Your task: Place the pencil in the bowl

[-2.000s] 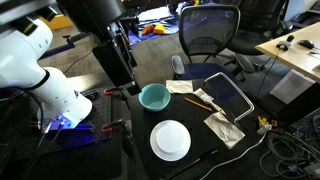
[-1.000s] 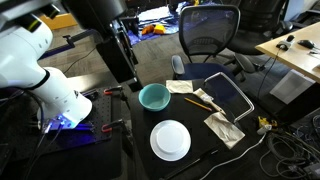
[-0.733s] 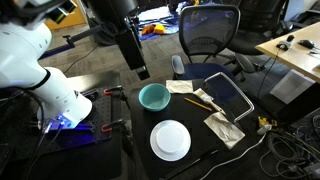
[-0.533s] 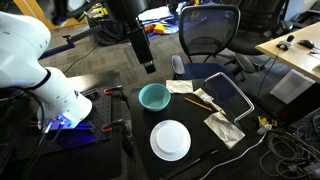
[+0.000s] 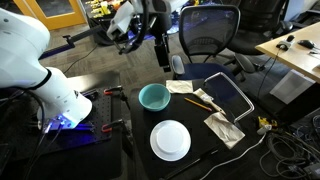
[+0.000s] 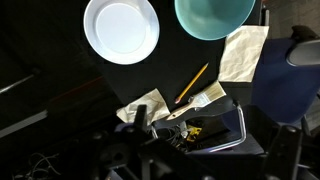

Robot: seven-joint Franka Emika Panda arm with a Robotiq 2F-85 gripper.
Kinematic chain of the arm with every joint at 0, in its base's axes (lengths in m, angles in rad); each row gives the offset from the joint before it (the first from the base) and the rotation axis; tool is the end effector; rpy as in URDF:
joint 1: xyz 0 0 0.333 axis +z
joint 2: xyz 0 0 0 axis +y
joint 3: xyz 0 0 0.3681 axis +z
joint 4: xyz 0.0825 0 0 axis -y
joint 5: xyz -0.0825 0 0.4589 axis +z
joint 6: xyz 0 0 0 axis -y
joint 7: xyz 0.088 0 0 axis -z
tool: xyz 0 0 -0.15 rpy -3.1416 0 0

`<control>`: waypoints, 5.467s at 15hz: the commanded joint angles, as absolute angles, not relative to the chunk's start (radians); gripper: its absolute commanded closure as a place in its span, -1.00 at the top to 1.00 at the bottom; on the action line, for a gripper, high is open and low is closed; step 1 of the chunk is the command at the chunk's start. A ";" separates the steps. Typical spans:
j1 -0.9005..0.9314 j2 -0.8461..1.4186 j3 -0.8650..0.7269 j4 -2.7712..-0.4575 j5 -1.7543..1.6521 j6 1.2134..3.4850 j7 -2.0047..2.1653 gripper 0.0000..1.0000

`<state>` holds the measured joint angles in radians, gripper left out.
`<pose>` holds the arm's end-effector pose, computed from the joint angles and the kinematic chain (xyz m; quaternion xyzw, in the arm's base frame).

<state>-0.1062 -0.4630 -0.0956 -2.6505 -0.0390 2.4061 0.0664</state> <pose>0.4412 -0.0888 0.3728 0.9871 -0.1174 0.1086 0.0002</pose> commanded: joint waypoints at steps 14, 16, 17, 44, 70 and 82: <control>-0.061 0.197 -0.030 -2.355 0.014 2.672 0.356 1.00; -0.053 0.172 -0.043 -2.383 0.002 2.664 0.347 1.00; -0.050 0.189 -0.044 -2.373 0.004 2.665 0.346 1.00; 0.008 0.654 -0.098 -2.037 0.101 2.715 0.377 1.00; 0.004 0.813 -0.125 -1.903 0.153 2.687 0.379 -0.32; 0.027 0.707 -0.153 -1.991 0.159 2.738 0.414 -0.96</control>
